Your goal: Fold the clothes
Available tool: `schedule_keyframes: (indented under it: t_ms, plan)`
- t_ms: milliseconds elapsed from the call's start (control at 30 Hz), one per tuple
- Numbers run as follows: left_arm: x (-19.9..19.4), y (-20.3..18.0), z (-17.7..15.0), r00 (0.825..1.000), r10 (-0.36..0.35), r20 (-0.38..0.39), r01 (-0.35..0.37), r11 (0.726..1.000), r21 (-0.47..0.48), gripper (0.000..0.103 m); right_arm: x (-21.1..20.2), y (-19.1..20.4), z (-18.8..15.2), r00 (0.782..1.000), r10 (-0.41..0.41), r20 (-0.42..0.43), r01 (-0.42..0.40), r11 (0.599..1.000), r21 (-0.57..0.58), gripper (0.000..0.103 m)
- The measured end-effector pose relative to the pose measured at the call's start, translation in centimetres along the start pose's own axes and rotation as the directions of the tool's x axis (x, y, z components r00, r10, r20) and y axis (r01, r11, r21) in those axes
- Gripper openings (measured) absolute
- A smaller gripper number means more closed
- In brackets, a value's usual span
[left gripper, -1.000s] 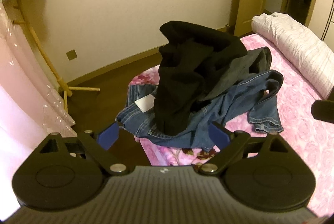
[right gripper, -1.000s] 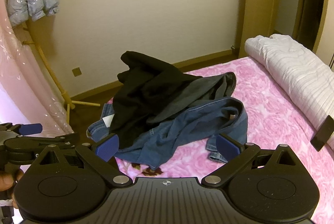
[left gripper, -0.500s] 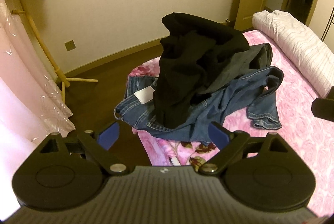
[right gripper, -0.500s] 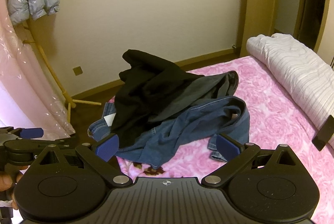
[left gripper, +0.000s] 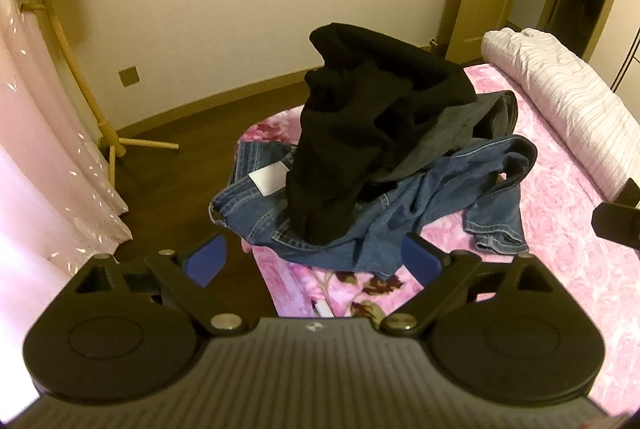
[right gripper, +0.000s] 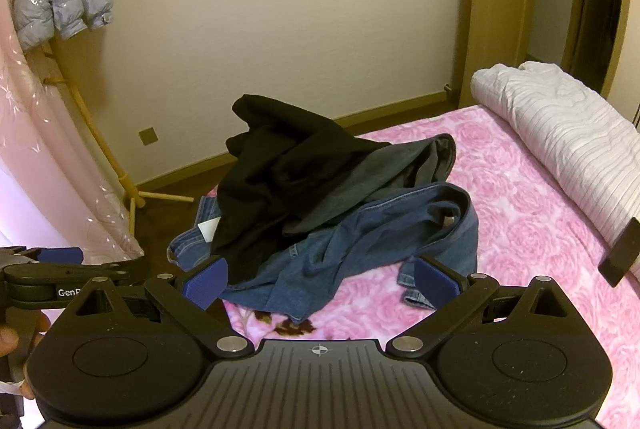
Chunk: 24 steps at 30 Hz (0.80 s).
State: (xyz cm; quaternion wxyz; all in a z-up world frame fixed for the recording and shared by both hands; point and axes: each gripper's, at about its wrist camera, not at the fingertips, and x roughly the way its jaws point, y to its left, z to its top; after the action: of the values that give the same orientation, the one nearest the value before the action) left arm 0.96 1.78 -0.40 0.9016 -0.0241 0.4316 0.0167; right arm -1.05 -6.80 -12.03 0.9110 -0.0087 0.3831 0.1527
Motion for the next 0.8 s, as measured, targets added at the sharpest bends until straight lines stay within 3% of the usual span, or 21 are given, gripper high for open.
schedule_keyframes:
  t_ms: [800]
  plan:
    - [-1.1, 0.3, -0.6, 1.0, 0.014, 0.015, -0.014, 1.0, 0.01, 0.093, -0.4, 0.5, 0.2, 1.0, 0.026, 0.008, -0.026, 1.0, -0.015, 0.101]
